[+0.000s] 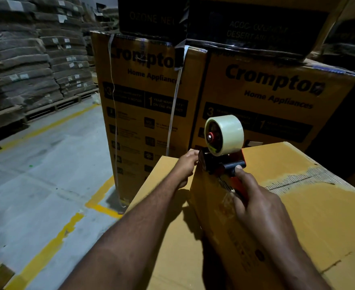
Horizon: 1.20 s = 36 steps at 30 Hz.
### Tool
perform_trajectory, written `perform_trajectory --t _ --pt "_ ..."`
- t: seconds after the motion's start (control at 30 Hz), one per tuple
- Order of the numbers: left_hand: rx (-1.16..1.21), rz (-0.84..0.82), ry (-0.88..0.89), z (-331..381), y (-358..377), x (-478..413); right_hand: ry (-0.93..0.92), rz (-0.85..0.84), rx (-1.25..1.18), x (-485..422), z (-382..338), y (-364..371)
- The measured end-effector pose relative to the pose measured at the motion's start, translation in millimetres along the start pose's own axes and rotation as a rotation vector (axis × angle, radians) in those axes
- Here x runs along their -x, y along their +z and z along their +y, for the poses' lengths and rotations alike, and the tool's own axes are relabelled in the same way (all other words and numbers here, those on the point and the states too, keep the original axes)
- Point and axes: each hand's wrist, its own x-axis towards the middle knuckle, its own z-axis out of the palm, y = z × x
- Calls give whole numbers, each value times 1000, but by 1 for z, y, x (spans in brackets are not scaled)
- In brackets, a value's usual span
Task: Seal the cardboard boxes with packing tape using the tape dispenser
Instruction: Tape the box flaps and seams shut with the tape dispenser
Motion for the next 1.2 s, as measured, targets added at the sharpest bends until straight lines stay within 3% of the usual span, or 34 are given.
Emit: perform_trajectory --t 0.07,0.17,0.23,0.33,0.4,0.47,0.53,0.7,0.87,1.03,1.2 --pt "-25 -6 17 -12 1 5 -9 6 9 1 1 1" --pt "-319 -33 53 -22 -14 1 -3 -16 14 3 2 0" --pt "-438 53 80 -15 -26 -7 4 -20 8 2 2 -1" --pt "-107 130 145 16 -31 -12 15 -13 6 0 -1 -1" --pt "148 -11 101 27 -19 -6 26 -29 11 -4 -2 -2" --pt "251 -73 -14 23 -2 2 39 -59 18 -7 -5 -6" --pt "268 -46 -90 11 13 3 47 -79 38 -8 -8 -10" --pt "219 -50 -78 -2 15 -14 89 -109 97 -5 -17 -7" --pt "201 -139 73 -8 13 -13 107 -121 122 0 -29 0" --pt "15 -88 96 -13 5 -26 111 -149 159 6 -36 -6" --pt "-552 96 192 8 2 -13 201 -187 203 35 -27 -24"
